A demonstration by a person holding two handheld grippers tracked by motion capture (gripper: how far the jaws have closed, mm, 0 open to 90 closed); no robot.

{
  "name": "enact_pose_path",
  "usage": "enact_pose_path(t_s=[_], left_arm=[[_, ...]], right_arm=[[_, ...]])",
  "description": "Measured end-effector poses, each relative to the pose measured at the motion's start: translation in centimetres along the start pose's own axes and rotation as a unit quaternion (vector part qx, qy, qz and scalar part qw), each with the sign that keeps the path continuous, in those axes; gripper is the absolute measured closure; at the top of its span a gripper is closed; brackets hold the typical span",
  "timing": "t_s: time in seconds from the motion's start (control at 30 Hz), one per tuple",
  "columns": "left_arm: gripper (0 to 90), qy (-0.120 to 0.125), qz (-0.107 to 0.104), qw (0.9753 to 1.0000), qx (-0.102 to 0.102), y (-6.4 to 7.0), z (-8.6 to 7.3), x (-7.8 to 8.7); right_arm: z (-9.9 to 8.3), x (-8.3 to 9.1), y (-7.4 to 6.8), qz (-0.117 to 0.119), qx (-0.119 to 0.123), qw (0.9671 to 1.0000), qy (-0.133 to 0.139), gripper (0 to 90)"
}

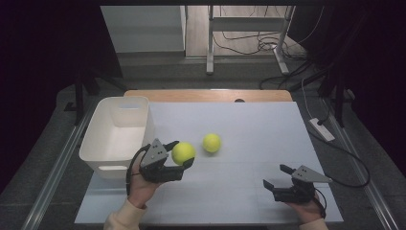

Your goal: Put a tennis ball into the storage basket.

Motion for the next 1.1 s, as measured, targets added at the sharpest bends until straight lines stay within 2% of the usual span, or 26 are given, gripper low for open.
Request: enact_pose_path(t_s=[0.2, 0.37, 0.97, 1.1], left_arm=[[26.4, 0.016, 0.007, 0.9998, -0.002, -0.4, 0.5, 0.9], [26.4, 0.034, 0.006, 0.9994, 0.006, -0.6, 1.1, 1.7], [26.4, 0.055, 0.020, 0.9983, 0.003, -0.9, 1.8, 2.9], [26.4, 0.061, 0.026, 0.9978, 0.010, -1.2, 2.2, 3.2]], right_arm=[[0.0, 0.0, 0.0, 0.000, 0.001, 1.0000, 0.000, 9.3], [0.0, 0.0, 0.0, -0.001, 0.001, 1.0000, 0.000, 9.3], [0.0, -0.1, 0.1, -0.001, 0.003, 1.0000, -0.002, 9.3], [0.1, 0.0, 0.1, 0.000, 0.001, 1.0000, 0.002, 9.3]])
Point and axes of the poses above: each handheld gripper's, and its own axes: x roughly backward along the jaws, z roughly out of its top, y roughly to its right, the point moved 6 cm from there along -x, roughly forward along the jaws, and after that the axes turned 2 degrees about z, right-handed, at the moved point
